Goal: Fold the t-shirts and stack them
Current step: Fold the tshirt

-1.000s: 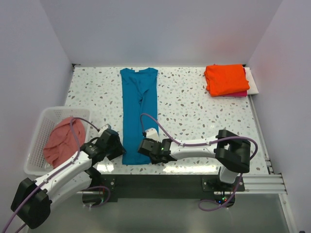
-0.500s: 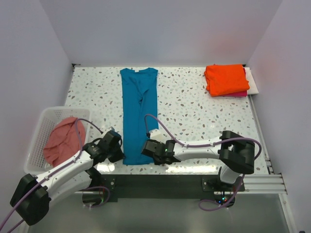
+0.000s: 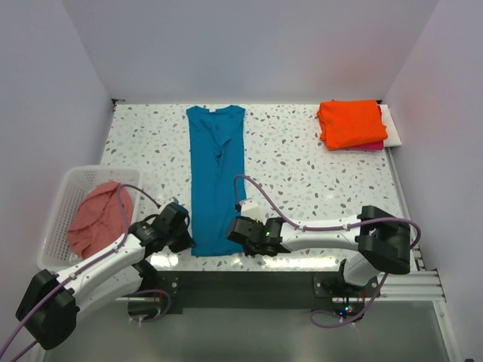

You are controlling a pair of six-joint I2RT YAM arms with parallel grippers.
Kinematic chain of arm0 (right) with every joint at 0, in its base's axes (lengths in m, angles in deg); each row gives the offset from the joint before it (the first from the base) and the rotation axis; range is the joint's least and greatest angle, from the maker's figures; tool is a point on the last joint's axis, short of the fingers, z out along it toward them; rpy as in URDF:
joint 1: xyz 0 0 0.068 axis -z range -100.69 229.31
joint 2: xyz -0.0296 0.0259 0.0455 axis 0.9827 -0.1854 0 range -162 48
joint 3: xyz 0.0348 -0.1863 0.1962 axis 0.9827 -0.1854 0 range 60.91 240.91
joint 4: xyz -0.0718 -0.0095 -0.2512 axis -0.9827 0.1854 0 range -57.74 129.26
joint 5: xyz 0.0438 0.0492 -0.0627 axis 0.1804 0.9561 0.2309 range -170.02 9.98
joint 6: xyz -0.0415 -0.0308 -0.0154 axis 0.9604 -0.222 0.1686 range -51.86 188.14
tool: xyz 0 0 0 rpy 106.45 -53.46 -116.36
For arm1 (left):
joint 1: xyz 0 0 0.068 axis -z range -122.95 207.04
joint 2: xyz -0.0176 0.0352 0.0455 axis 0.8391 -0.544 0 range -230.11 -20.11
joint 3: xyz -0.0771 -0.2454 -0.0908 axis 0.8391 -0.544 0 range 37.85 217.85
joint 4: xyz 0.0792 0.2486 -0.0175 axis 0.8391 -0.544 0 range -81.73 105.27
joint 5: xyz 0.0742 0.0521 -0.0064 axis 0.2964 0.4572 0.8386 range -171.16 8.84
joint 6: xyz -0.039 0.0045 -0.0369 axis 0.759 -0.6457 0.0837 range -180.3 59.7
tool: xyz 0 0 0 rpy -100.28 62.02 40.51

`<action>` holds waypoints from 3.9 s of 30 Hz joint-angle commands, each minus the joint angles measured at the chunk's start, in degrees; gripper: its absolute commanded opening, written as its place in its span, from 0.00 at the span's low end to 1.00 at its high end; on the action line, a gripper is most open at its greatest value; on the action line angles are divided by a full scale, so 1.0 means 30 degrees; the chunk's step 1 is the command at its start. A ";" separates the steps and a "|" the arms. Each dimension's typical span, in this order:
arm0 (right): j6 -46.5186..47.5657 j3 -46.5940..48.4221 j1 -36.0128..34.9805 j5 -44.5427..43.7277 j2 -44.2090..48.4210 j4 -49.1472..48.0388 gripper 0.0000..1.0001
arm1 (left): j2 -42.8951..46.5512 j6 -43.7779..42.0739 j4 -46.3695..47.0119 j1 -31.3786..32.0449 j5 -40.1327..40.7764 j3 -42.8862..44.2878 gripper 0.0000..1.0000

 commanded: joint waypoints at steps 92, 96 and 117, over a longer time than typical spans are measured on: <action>0.0001 -0.2219 0.1776 0.2386 0.1340 -0.3458 0.48 | 0.0392 -0.0217 -0.1490 0.0119 -0.1354 0.0155 0.42; 0.0031 -0.3067 0.2682 0.3674 0.1047 -0.4925 0.45 | 0.0422 0.0047 -0.2075 0.0148 -0.1324 0.0068 0.46; 0.0207 -0.5384 0.2424 0.4939 0.4762 -0.4080 0.00 | 0.0098 0.3504 -0.3246 0.5186 -0.1061 0.0798 0.00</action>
